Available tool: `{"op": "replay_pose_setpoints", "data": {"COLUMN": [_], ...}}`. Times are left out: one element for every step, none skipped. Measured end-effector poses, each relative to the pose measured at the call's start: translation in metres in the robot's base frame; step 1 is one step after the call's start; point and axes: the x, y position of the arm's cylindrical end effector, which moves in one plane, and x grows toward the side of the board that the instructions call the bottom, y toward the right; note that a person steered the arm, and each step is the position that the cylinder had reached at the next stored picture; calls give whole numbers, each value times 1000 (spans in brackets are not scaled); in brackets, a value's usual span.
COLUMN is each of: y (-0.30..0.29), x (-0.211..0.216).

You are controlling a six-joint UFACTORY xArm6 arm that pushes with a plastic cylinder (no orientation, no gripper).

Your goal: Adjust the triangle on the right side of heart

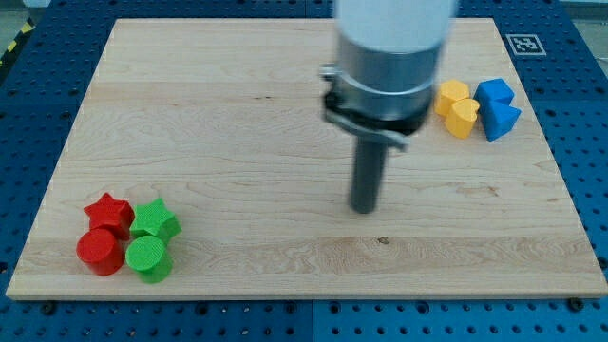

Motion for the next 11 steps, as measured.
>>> {"op": "replay_pose_setpoints", "data": {"y": [79, 155, 210, 257, 259, 259, 258, 258, 252, 208, 168], "x": [0, 0, 0, -1, -2, -7, -37, -83, -101, -101, -106]}}
